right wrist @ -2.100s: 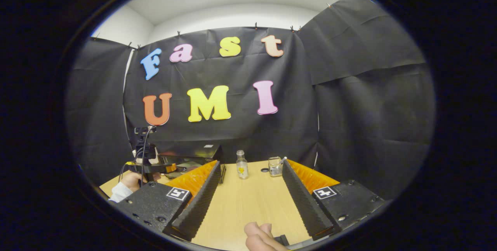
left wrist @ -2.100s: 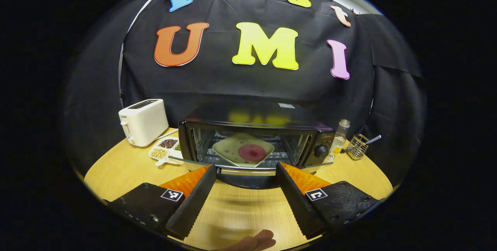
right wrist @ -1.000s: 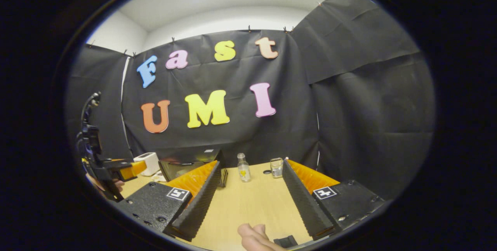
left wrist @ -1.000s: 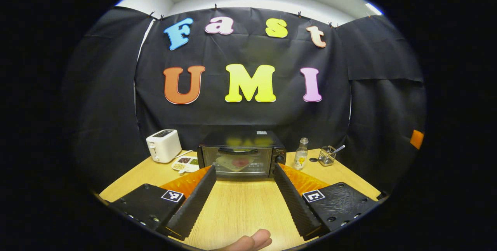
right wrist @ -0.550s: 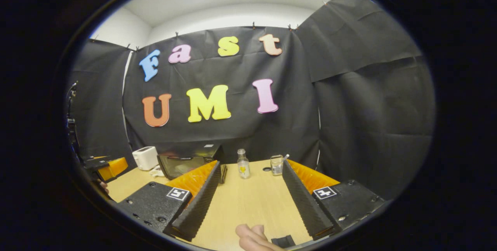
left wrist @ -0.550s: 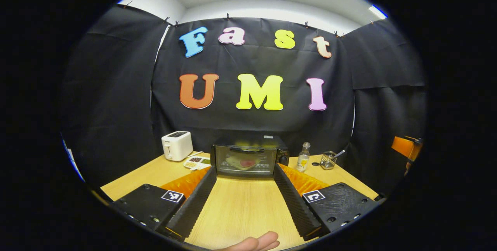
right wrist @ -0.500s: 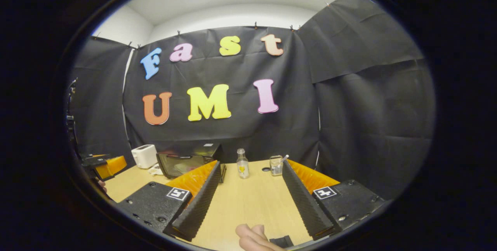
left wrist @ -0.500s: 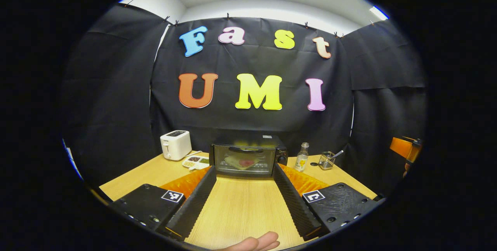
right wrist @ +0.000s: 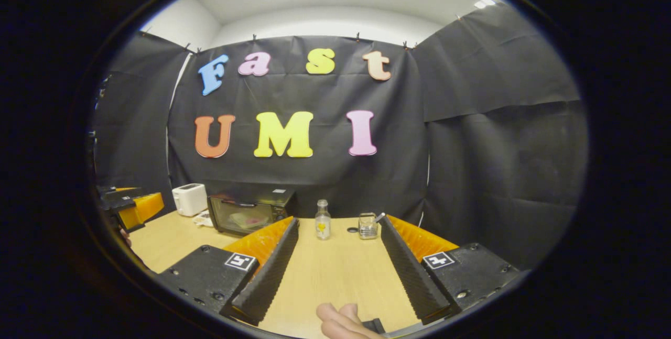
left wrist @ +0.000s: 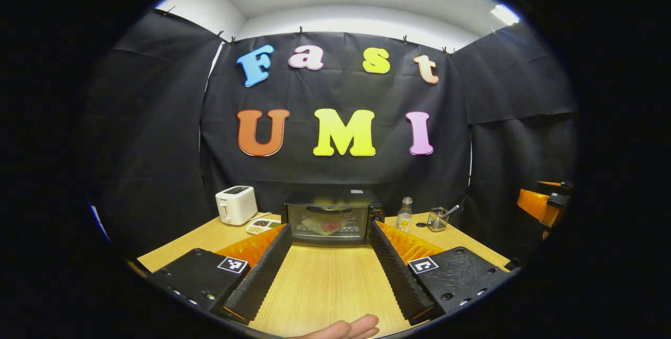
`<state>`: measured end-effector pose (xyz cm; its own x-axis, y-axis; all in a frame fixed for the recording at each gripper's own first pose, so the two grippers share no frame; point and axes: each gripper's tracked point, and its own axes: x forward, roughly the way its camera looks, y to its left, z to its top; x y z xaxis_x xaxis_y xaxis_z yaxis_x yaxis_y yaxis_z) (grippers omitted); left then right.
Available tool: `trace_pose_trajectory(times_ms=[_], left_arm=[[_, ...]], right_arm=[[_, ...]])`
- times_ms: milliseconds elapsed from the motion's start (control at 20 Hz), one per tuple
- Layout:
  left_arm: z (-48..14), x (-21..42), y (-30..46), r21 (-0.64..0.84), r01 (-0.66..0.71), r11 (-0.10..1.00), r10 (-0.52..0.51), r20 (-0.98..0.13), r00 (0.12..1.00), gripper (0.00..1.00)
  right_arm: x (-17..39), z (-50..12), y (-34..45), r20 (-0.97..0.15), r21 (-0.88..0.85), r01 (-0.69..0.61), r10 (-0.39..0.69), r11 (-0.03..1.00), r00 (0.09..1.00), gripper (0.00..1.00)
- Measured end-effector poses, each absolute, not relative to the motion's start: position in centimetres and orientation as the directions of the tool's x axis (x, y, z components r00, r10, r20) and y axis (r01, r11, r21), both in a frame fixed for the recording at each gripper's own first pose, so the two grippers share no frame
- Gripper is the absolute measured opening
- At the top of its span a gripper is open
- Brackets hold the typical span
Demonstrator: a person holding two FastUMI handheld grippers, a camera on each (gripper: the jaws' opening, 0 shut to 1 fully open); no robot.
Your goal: Open the electric oven with the left hand, put the food in, and close the electric oven.
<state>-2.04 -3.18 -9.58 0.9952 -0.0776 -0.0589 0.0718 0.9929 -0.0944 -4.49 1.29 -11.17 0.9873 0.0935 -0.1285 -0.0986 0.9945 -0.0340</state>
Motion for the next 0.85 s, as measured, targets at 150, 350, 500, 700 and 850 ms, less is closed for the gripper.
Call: trace_pose_trajectory(times_ms=[150, 350, 500, 700, 850], left_arm=[[-9.7, -2.0, -3.2, -0.094, 0.069, 0.993, -0.074, -0.059, 0.995, 0.95], [-9.4, -2.0, -3.1, -0.075, 0.060, 0.995, -0.064, -0.060, 0.996, 0.95], [-8.6, -2.2, -3.3, -0.065, 0.053, 0.996, -0.056, -0.051, 0.997, 0.95], [-7.8, -2.5, -3.9, -0.065, 0.061, 0.996, -0.064, -0.048, 0.997, 0.95], [-6.7, -2.7, -4.3, -0.060, 0.063, 0.996, -0.066, -0.039, 0.997, 0.95]], right_arm=[[-4.9, -11.2, 1.1, -0.137, -0.041, -0.100, 0.094, 0.994, 0.986, 0.96], [-5.0, -10.7, 0.7, -0.123, -0.042, -0.094, 0.088, 0.995, 0.989, 0.96], [-4.9, -10.5, 0.3, -0.117, -0.035, -0.095, 0.090, 0.995, 0.989, 0.96], [-4.6, -9.2, -1.0, -0.102, -0.009, -0.084, 0.082, 0.996, 0.991, 0.96], [-4.5, -8.2, -1.9, -0.083, 0.012, -0.079, 0.080, 0.997, 0.993, 0.96]])
